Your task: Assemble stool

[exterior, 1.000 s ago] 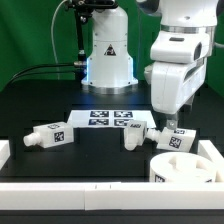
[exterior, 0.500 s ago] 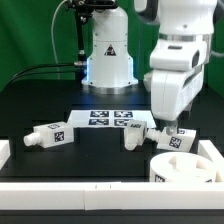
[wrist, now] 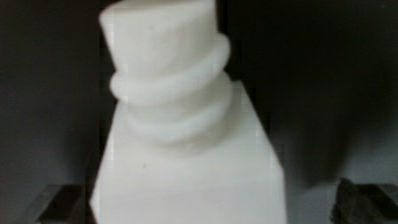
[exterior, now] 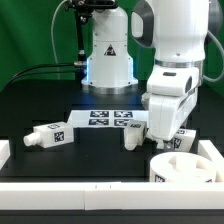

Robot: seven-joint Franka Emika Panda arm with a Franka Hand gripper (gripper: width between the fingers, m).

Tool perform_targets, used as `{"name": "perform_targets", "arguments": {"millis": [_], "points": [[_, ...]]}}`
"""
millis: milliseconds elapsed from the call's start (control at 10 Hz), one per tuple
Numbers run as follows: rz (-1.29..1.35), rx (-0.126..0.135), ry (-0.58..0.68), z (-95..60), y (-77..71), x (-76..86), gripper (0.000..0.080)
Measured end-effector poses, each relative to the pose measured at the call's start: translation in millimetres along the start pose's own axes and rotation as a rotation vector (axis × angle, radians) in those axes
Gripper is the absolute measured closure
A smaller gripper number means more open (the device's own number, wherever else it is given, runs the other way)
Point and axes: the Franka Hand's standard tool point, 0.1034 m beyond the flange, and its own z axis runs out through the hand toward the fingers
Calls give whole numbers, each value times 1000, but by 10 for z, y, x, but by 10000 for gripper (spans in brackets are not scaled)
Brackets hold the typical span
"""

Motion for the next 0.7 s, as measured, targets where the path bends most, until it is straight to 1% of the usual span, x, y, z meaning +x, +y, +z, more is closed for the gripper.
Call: {"name": "perform_targets", "arguments": {"millis": [100,200,300,400,500,600,700], "points": [[0,0,0,2,-1,-2,263],[1,1,-1,4,-1,-4,263],[1,1,0,4,0,-3,446],[8,1,0,3,0,-3,479],[62,-1,2,-12,-7,17,479],[149,-10,12,-92,-25,65,479],[262,-16,21,-181,-77,51,479]]}}
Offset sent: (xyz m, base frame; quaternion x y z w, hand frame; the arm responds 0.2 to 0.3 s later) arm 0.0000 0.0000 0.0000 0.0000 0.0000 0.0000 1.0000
